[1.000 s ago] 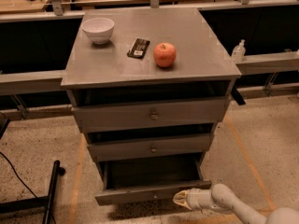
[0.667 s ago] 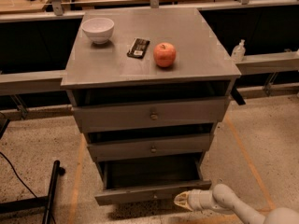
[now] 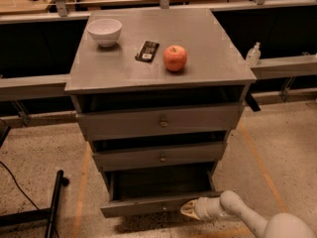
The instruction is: Close bottom drawer
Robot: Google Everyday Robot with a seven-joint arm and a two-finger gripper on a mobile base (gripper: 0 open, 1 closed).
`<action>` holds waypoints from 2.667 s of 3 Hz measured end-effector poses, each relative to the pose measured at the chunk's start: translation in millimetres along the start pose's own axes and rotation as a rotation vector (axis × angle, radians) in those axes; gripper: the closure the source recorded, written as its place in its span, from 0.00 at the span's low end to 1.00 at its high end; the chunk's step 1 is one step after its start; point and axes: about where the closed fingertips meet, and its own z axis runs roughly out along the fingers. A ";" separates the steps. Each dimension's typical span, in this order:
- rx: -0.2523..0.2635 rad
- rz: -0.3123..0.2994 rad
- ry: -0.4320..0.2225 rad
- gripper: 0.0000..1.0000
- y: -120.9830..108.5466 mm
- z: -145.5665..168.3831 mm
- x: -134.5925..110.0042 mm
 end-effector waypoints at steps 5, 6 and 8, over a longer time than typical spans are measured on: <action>0.073 -0.011 -0.075 1.00 -37.1 2.1 -11.3; 0.074 -0.012 -0.076 1.00 -37.4 2.0 -11.5; 0.013 -0.053 -0.103 1.00 -0.2 -19.8 -14.1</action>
Offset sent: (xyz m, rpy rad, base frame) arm 0.0455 -0.0085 0.0074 0.0752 -0.0629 -0.0601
